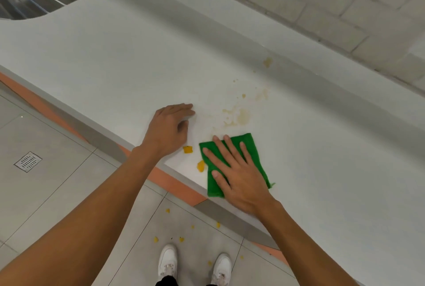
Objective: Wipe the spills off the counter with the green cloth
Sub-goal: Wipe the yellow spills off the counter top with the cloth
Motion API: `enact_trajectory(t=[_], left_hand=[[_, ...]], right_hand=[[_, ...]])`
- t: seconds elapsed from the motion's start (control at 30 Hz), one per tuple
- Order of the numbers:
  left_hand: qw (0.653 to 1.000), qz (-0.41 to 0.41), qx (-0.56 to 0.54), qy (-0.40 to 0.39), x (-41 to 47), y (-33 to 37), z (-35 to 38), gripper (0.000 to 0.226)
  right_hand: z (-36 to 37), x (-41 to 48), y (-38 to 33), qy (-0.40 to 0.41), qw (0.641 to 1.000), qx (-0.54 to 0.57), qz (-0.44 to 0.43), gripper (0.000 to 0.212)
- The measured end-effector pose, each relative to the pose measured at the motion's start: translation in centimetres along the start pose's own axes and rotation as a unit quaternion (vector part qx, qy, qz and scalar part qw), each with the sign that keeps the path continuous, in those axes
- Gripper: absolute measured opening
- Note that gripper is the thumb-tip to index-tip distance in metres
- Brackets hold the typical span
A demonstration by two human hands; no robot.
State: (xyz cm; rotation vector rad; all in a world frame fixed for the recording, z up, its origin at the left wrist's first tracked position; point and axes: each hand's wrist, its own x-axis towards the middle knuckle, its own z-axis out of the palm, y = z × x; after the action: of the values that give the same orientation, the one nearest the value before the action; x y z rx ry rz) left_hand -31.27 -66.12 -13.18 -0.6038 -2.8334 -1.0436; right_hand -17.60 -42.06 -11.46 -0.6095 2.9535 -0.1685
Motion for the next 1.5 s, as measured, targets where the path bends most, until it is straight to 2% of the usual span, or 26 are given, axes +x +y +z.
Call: enact_trajectory(t=[0.07, 0.13, 0.3, 0.43, 0.57, 0.67, 0.73, 0.8, 0.87, 0.93, 1.1, 1.23, 1.3, 1.37, 1.5], left_hand=[[1.000, 0.003, 0.008, -0.001, -0.2, 0.2, -0.2, 0.048], [1.000, 0.007, 0.013, 0.004, -0.5, 0.5, -0.3, 0.048], [1.000, -0.007, 0.010, -0.003, -0.7, 1.1, -0.7, 0.048], [1.000, -0.011, 0.005, -0.012, -0.5, 1.1, -0.9, 0.049], [1.000, -0.010, -0.007, -0.019, -0.3, 0.8, -1.2, 0.047], [1.000, -0.008, -0.016, -0.017, -0.3, 0.6, -1.5, 0.045], [0.999, -0.022, -0.036, -0.021, -0.3, 0.6, -1.8, 0.047], [0.997, -0.038, -0.068, -0.017, -0.4, 0.8, -2.1, 0.045], [0.994, -0.049, -0.099, -0.004, -0.5, 1.1, -2.5, 0.042], [0.990, -0.064, -0.123, 0.009, -0.4, 1.4, -3.0, 0.040], [0.975, -0.117, -0.186, 0.045, 0.3, 2.0, -3.7, 0.036], [0.973, -0.116, -0.194, 0.054, 0.5, 1.6, -4.4, 0.038], [0.972, -0.116, -0.197, 0.048, 0.7, 1.3, -4.5, 0.039], [0.971, -0.119, -0.202, 0.043, 0.7, 1.1, -4.4, 0.039], [0.971, -0.120, -0.203, 0.033, 1.1, 1.4, -4.2, 0.037]], right_hand=[[-0.3, -1.7, 0.3, -0.014, 0.999, 0.000, -0.051, 0.059], [-0.6, -2.7, 1.8, -0.020, 0.998, 0.006, -0.059, 0.059], [-0.4, -0.3, 3.6, 0.013, 0.996, 0.001, 0.086, 0.057], [0.3, 3.3, 0.7, 0.031, 0.992, 0.003, 0.121, 0.060], [0.6, 2.3, -2.6, 0.024, 1.000, -0.002, 0.012, 0.058], [0.1, -0.3, -1.2, 0.003, 0.998, 0.009, -0.058, 0.058], [-0.2, -0.6, 0.5, 0.002, 0.999, 0.013, -0.030, 0.057], [-0.2, 0.7, 1.5, 0.009, 0.999, 0.013, 0.038, 0.057], [-0.1, 3.0, 0.8, 0.019, 0.996, 0.010, 0.086, 0.059], [0.2, 5.2, -0.9, 0.024, 0.995, 0.010, 0.096, 0.061], [1.2, 5.7, -6.5, 0.025, 0.999, 0.011, -0.033, 0.058], [0.5, 1.8, -5.5, 0.006, 0.996, 0.024, -0.080, 0.058], [0.3, 0.2, -3.4, 0.006, 0.998, 0.034, -0.047, 0.057], [0.3, 0.0, -1.3, 0.013, 0.999, 0.028, 0.022, 0.057], [0.4, 3.7, -0.4, 0.037, 0.986, 0.039, 0.160, 0.060]])
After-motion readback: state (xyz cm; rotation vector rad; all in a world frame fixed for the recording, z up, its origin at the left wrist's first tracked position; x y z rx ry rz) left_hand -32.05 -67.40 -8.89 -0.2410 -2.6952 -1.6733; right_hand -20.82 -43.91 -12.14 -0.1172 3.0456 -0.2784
